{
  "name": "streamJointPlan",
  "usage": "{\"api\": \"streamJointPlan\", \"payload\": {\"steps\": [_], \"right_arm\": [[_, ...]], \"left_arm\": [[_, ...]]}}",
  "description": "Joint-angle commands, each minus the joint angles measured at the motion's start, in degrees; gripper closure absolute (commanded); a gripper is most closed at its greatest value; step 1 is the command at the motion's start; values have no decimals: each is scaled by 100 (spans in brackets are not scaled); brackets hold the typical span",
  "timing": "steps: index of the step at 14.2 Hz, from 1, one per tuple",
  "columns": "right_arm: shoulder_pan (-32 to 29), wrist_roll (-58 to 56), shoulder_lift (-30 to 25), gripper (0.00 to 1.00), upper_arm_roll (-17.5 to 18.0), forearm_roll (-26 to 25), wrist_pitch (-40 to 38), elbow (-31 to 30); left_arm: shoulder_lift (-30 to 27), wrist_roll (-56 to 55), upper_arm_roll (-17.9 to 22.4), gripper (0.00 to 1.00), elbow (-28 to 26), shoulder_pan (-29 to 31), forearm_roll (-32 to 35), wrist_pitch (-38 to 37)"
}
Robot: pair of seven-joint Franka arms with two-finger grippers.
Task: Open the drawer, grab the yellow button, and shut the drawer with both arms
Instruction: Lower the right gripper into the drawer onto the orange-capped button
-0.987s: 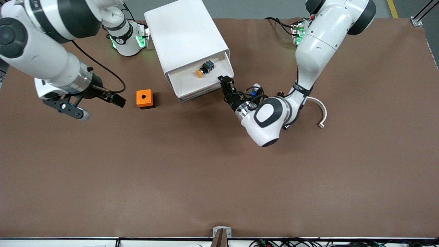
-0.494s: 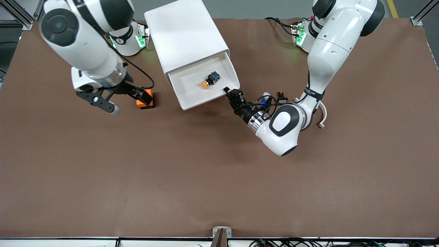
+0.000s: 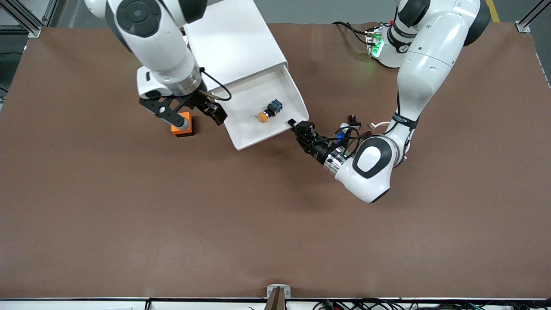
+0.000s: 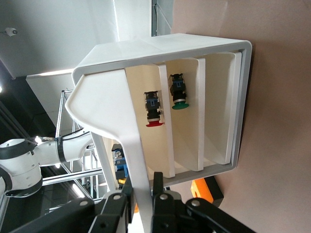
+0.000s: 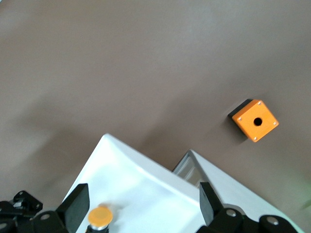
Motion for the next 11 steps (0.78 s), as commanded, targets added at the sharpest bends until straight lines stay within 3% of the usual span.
{"api": "streamJointPlan", "payload": {"steps": [1, 2, 3, 4, 5, 11], "right_arm": [[433, 441, 223, 0, -69, -15, 289, -8], [539, 643, 285, 0, -78, -33, 394, -8], [618, 845, 329, 0, -78, -33, 517, -8], [689, 986, 391, 0, -78, -33, 614, -8], [768, 1022, 435, 0, -78, -50, 632, -8], [1286, 1592, 883, 0, -78, -358, 948, -8]], "left_arm": [[10, 79, 2, 81, 60, 3, -71, 67], [10, 88, 2, 75, 60, 3, -71, 76], [18, 114, 2, 50, 60, 3, -71, 102], [10, 123, 2, 6, 60, 3, -63, 137], [10, 167, 2, 0, 60, 3, -62, 164], [-52, 1105, -51, 0, 78, 117, 261, 85]]}}
